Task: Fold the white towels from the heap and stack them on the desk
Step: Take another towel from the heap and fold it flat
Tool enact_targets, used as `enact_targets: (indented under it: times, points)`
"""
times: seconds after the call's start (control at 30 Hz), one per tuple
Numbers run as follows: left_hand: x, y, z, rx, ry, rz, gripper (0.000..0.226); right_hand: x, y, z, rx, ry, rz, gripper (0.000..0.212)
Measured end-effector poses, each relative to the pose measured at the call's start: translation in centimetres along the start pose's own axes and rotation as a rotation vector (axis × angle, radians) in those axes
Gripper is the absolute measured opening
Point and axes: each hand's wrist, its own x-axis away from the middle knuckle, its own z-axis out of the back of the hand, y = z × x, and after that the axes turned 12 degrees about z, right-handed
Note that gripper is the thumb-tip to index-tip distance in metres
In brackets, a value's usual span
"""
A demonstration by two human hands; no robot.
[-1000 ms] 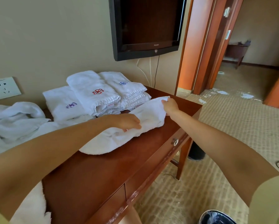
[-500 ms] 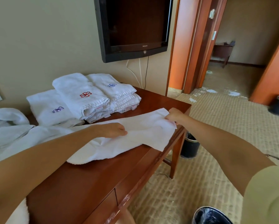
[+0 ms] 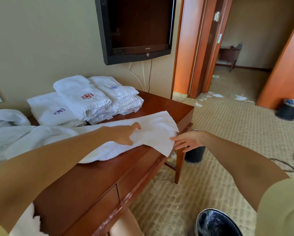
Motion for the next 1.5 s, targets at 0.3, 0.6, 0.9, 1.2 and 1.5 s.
enact_targets:
  times: [0.3, 0.6, 0.9, 1.2, 1.5]
  points:
    - [1.3, 0.4, 0.7, -0.093, 0.031, -0.064, 0.072, 0.8, -0.3, -0.2, -0.047, 0.056, 0.003, 0.051]
    - [0.1, 0.1, 0.1, -0.063, 0.174, -0.047, 0.036, 1.9, -1.5, 1.0, -0.206, -0.011, -0.013, 0.014]
    - [-0.3, -0.5, -0.4, 0.049, 0.269, -0.080, 0.036, -0.2, -1.6, -1.2, -0.166, 0.145, -0.042, 0.077]
    - [-0.3, -0.5, -0.5, 0.166, 0.281, -0.092, 0.037, 0.6, 0.0, -1.2, -0.316, -0.015, -0.015, 0.031]
    - [-3.2, -0.6, 1.2, 0.261, 0.336, -0.032, 0.039, 4.6, -4.8, 4.9, -0.430, 0.239, 0.097, 0.026]
